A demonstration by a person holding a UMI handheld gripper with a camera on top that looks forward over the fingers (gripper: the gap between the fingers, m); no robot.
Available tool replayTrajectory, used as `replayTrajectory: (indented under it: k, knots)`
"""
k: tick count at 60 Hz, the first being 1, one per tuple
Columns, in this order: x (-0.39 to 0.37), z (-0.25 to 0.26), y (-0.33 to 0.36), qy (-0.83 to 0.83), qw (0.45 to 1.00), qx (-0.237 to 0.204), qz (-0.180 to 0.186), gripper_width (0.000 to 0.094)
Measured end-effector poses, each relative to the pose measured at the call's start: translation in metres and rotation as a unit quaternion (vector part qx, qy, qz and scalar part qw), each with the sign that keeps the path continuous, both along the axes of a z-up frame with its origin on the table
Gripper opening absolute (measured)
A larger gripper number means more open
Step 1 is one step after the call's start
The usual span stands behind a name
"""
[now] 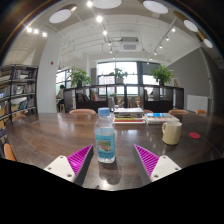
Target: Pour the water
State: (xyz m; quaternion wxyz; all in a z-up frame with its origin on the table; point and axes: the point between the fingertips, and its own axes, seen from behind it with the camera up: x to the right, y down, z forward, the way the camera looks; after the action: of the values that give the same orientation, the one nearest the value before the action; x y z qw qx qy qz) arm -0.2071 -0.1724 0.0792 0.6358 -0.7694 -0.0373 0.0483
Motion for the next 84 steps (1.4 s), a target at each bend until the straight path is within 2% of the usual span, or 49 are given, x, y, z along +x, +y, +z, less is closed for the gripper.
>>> replayTrajectory:
  k: [8, 22, 30, 32, 34, 42, 48, 58, 65, 75, 84]
  knots:
    - [-0.010, -0.002, 0.037, -0.008, 1.000, -0.001, -0.014, 0.0819]
    - [-0.032, -0.006, 0.086, -0.001, 1.000, -0.001, -0.006, 0.0805]
    - [-0.039, -0.002, 0.098, 0.008, 1.000, 0.009, -0.001, 0.0662]
    - [-0.038, -0.001, 0.099, 0.007, 1.000, 0.014, -0.004, 0.0586]
    - [-0.036, 0.001, 0.101, 0.006, 1.000, 0.018, -0.010, 0.0472]
    - [-0.047, 0.000, 0.101, -0.001, 1.000, 0.021, 0.023, 0.0391]
    - [-0.044, -0.001, 0.105, -0.006, 0.999, 0.025, 0.026, 0.0300]
    - [-0.045, -0.001, 0.108, 0.013, 0.999, 0.028, 0.031, 0.0298]
    - [-0.029, 0.005, 0.112, 0.059, 0.998, 0.006, 0.023, 0.0295]
    - [0.030, 0.043, 0.135, 0.191, 0.981, 0.009, -0.019, 0.0300]
    - [0.092, 0.067, 0.161, 0.381, 0.923, 0.015, -0.048, 0.0300]
